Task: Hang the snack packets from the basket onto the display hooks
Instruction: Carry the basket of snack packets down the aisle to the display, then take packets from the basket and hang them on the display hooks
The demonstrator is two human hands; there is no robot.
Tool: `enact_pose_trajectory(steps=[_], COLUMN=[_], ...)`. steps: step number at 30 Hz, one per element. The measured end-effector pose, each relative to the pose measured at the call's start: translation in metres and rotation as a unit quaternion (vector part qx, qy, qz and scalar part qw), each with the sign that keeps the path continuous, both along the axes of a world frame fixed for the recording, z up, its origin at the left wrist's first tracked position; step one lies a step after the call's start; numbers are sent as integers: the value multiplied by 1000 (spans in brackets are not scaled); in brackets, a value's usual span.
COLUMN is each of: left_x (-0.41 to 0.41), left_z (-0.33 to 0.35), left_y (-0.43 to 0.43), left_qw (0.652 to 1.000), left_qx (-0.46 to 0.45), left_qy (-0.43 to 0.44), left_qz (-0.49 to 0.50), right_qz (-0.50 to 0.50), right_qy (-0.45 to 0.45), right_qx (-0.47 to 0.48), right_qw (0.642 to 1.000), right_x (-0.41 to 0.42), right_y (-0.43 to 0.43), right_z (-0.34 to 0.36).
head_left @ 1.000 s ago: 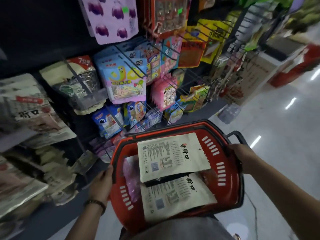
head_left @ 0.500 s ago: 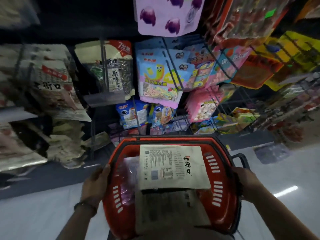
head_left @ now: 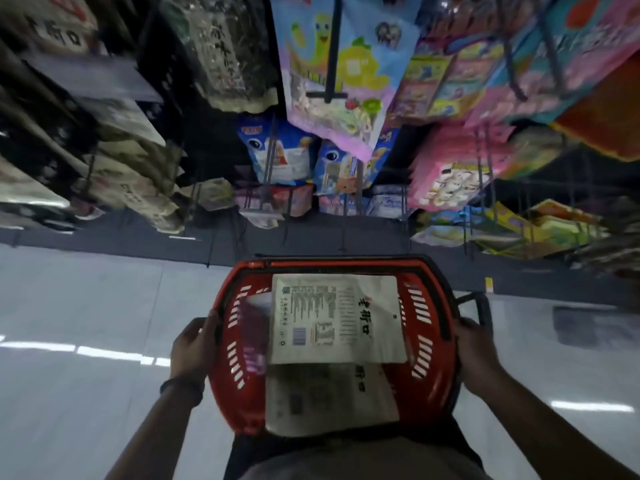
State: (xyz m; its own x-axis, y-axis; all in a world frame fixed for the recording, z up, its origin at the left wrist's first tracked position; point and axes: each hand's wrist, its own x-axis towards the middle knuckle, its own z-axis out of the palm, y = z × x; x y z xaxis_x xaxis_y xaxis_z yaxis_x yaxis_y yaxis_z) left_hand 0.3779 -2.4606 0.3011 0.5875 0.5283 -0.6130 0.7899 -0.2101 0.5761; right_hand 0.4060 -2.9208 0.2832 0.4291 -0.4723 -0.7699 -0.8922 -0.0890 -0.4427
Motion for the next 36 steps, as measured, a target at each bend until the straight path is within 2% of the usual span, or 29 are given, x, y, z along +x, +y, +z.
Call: enact_pose_trajectory(steps=[4,9,14,17,19,21,23,26,28,29,31,34,36], left_x=[16,33,47,49,35,30,39,52,45,41,43,38,34], left_z=[-63,-164,-259,-336,-433,-479,-482,-448,-437,-427,-423,-427,-433], left_y=[6,14,-4,-3,21,23,6,-29,-37,-38,-35,-28,-28], left_qw=[998,990,983,978,980,979,988,983,987,991,995,988,980], left_qx=[3,9,30,62,46,42,72,84,58,31,-3,-40,-31], left_qy=[56,128,146,156,155,146,86,69,74,46,21,39,32], left_qz=[-37,-64,-106,-128,-113,-133,-109,-150,-134,-120,-100,-146,-194], right_qz=[9,-17,14,0,-4,4,3,-31,-78,-91,-82,-8,77], right_qy=[32,78,72,47,36,33,1,-46,-61,-72,-84,-52,-14], right_qx=[-5,1,0,28,26,16,23,59,96,118,124,62,-28], right_qw=[999,997,997,998,999,999,1000,997,990,986,985,997,997], right_x=[-5,-5,0,0,-8,-12,-9,-5,-13,-19,-18,-14,-18], right_y=[-5,29,17,-1,-12,-23,-29,-22,-19,-15,-28,-23,-7], right_z=[-85,-122,-223,-297,-338,-380,-417,-435,-432,-426,-443,-435,-408])
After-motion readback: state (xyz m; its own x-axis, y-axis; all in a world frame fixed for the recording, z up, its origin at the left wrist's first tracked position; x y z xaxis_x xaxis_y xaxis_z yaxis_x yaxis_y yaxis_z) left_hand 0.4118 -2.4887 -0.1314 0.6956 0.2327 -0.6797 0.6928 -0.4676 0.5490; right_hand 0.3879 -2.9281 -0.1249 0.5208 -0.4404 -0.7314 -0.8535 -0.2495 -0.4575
